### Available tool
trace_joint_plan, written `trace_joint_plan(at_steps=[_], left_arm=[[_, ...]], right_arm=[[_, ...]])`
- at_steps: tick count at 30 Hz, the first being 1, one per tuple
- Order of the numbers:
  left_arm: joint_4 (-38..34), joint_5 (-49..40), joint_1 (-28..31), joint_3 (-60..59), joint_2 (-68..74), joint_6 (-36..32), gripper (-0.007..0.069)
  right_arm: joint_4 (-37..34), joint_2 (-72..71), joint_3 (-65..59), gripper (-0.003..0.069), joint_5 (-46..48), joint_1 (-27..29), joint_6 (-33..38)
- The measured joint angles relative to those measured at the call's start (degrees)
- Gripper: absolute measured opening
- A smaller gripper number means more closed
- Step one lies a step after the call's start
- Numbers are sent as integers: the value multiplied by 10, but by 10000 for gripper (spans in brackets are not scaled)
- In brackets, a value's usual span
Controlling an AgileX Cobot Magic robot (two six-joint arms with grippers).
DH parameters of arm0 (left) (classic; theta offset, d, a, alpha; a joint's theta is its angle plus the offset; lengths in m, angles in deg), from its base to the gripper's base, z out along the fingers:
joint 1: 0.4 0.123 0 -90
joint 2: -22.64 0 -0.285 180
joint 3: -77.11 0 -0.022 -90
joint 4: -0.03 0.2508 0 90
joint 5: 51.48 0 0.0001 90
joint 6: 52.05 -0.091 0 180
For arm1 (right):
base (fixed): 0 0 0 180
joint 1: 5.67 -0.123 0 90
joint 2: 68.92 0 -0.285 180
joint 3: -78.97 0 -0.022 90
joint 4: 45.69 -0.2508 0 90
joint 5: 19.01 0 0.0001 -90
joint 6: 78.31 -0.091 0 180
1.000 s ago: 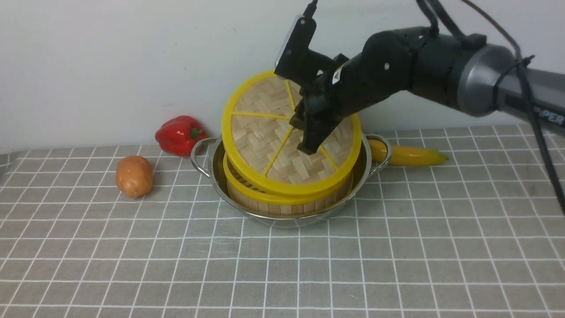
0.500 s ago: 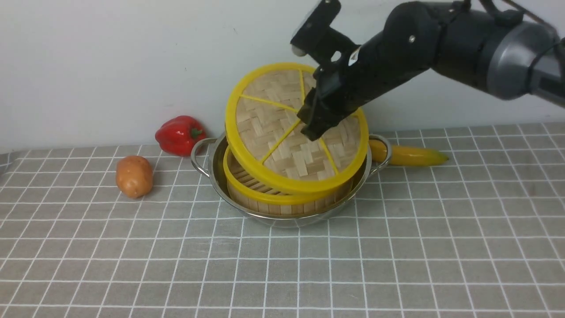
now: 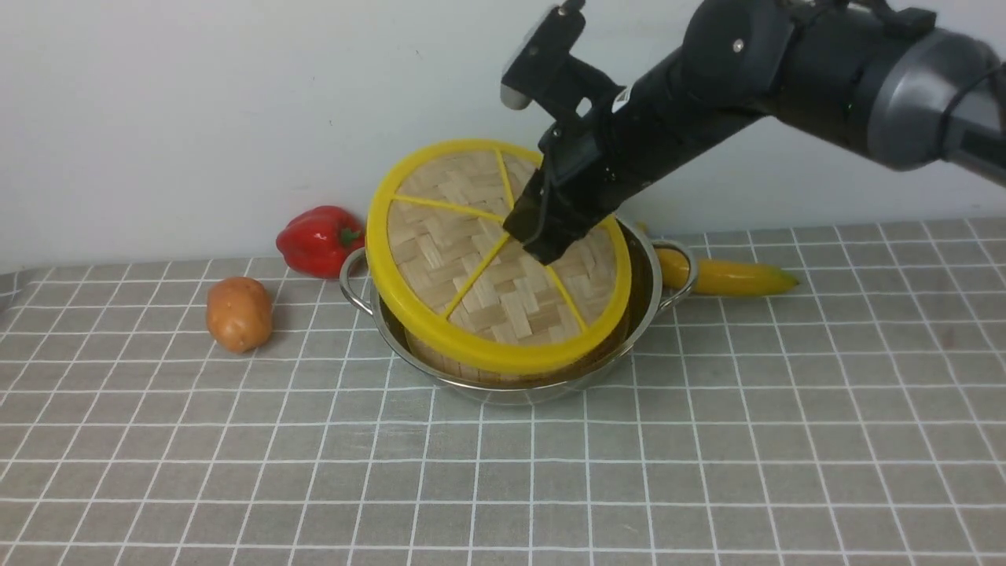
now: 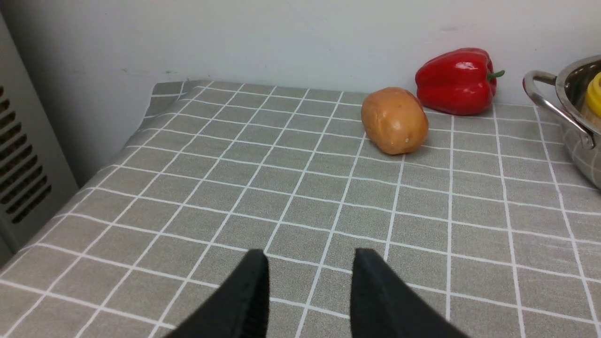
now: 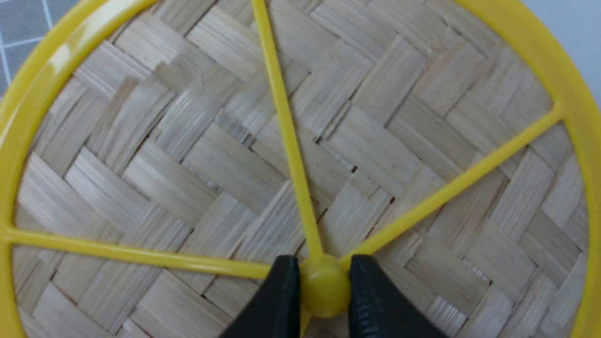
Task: Place the steamer in the pot on the grey tablecloth, and put the lid on the steamer.
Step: 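Place the bamboo steamer lid onto the steamer basket in the pot with the right gripper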
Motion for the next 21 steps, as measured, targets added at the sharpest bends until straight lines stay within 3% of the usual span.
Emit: trace_joint_plan(at_steps=[12, 21], left_arm=[[0, 0, 0, 0, 0, 0, 243], [0, 0, 0, 0, 0, 0, 243]], right_arm=[[78, 7, 28, 148, 12, 0, 5], [87, 36, 28, 148, -14, 0, 76]])
